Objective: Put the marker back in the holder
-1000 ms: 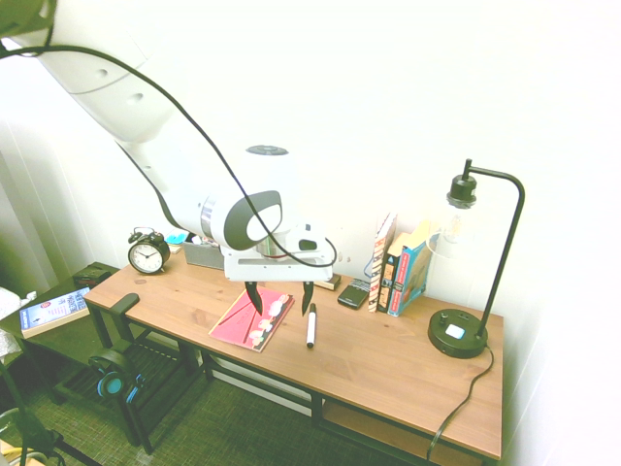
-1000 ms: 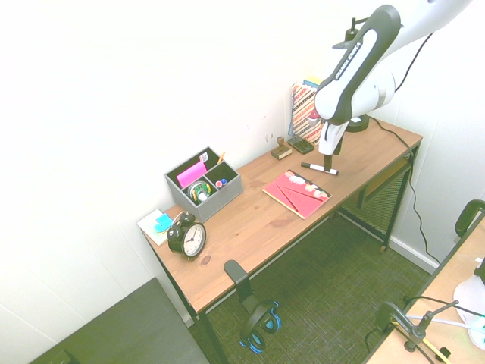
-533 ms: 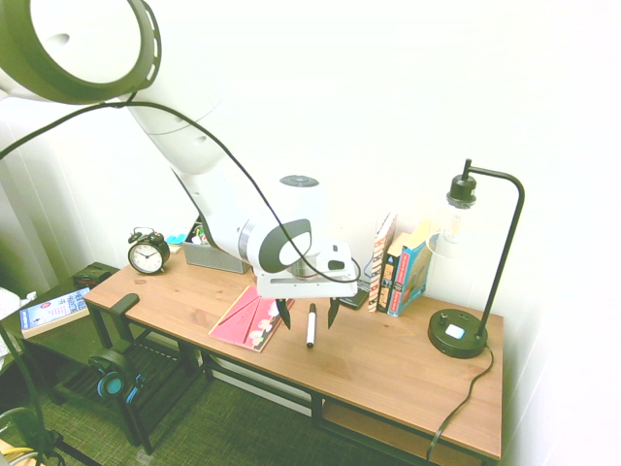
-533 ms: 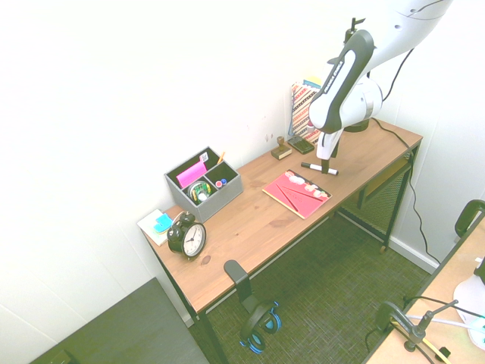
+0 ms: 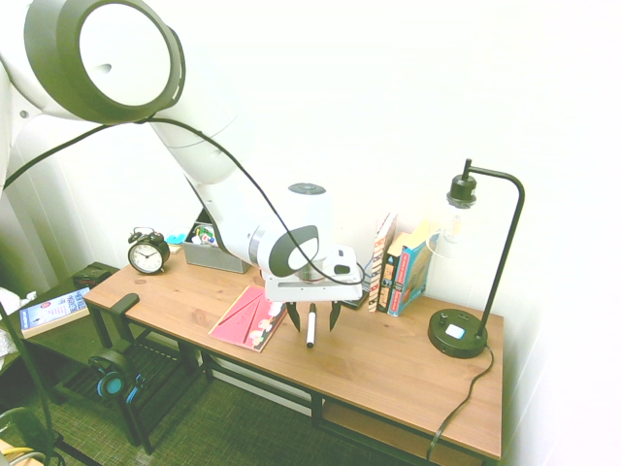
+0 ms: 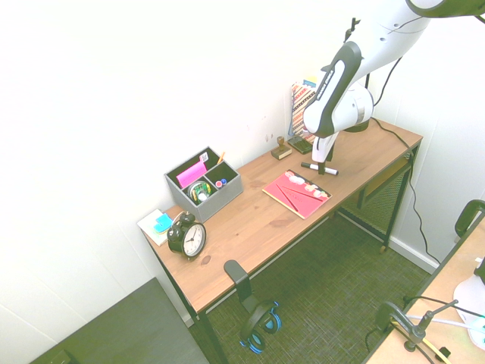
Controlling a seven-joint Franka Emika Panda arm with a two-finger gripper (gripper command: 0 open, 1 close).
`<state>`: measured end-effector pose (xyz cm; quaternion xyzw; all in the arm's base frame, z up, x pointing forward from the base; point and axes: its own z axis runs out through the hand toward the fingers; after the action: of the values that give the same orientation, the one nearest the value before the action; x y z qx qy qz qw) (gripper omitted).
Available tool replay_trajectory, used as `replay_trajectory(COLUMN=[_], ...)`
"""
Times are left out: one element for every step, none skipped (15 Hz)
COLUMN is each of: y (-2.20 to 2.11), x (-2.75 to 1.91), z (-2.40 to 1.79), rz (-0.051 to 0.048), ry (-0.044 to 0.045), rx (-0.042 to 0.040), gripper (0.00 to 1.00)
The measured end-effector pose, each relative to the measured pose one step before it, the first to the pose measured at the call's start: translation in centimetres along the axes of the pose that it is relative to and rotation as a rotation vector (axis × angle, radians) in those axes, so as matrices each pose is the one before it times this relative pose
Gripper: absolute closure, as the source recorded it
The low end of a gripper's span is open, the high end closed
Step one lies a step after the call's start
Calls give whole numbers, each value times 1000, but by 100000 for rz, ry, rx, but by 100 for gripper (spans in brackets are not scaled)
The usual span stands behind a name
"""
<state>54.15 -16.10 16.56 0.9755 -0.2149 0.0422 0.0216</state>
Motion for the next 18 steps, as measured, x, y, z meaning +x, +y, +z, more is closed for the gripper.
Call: replay_trajectory(y=[101,73,102,67,48,48,65,38,4,-74,-44,-38,-49,-146,-308,-648,-880,-1118], x=[-43,-74,-86,-83,-31,-34,-116,-93,-23,-25,-7,7,4,-41,-12,-1,-112,-340], z=[115,99,70,65,27,35,111,80,16,2,-12,-43,-98,-323,-936,-1622,-2203,-2709], rz=[89,-13,81,50,-14,30,-91,-81,-8,-115,-64,134,676,1772,2240,1960,2113,2575], ry=[-338,-497,-304,-210,-108,-118,-293,-214,-47,-14,50,122,-14,-1079,-1437,-1248,-1714,-2732], rx=[-164,-197,-167,-107,-100,-83,-198,-147,-27,-51,-126,-136,-222,-246,-227,309,714,827], gripper=[100,100,100,100,100,100,100,100,100,100,100,100,100,100,100,100,100,100])
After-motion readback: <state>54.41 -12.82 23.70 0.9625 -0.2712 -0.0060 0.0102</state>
